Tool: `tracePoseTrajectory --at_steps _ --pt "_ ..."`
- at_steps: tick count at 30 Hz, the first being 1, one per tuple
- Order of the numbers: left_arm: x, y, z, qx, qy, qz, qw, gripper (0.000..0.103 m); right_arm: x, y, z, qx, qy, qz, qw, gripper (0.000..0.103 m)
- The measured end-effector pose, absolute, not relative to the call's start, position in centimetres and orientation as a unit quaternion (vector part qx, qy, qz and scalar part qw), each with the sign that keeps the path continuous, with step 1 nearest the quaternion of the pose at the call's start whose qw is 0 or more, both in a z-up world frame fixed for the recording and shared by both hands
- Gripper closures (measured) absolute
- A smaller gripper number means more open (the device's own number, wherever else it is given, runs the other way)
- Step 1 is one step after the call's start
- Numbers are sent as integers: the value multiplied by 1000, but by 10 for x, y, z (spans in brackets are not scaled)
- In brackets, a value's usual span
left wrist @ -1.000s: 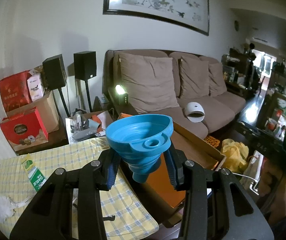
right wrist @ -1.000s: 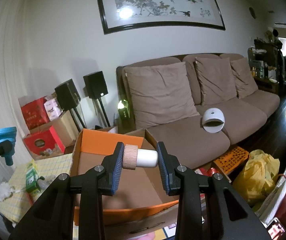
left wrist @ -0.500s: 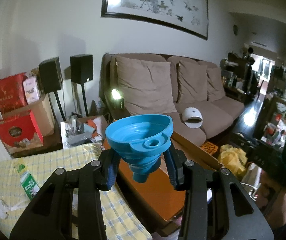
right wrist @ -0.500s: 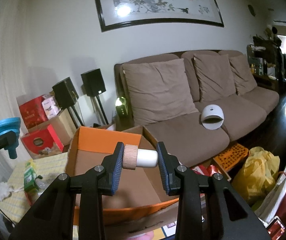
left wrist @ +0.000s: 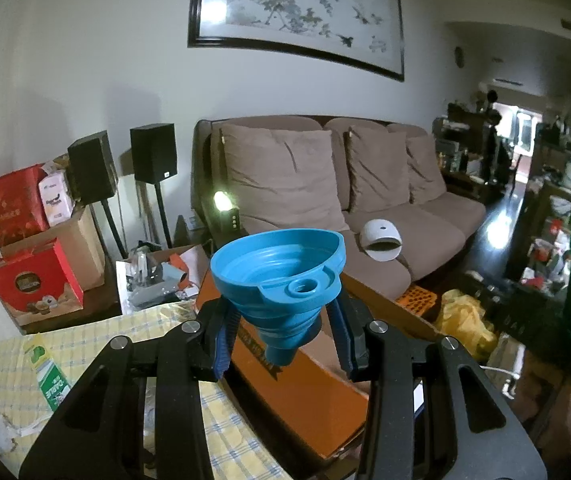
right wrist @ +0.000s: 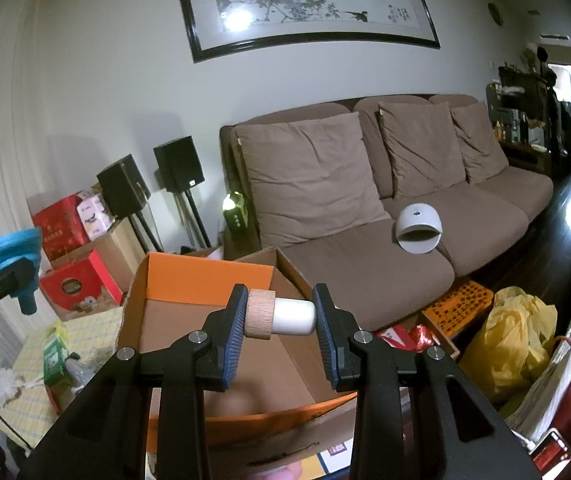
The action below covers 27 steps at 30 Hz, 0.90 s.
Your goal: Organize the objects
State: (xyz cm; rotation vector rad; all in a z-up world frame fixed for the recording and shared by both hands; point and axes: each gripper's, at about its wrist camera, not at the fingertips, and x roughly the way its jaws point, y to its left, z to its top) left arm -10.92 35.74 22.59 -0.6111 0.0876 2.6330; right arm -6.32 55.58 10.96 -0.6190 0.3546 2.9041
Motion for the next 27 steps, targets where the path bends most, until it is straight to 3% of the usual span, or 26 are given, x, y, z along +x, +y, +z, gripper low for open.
tracePoseTrajectory --at_steps 27 --pt "-110 370 247 -202 30 955 218 65 -71 549 104 -218 112 966 77 70"
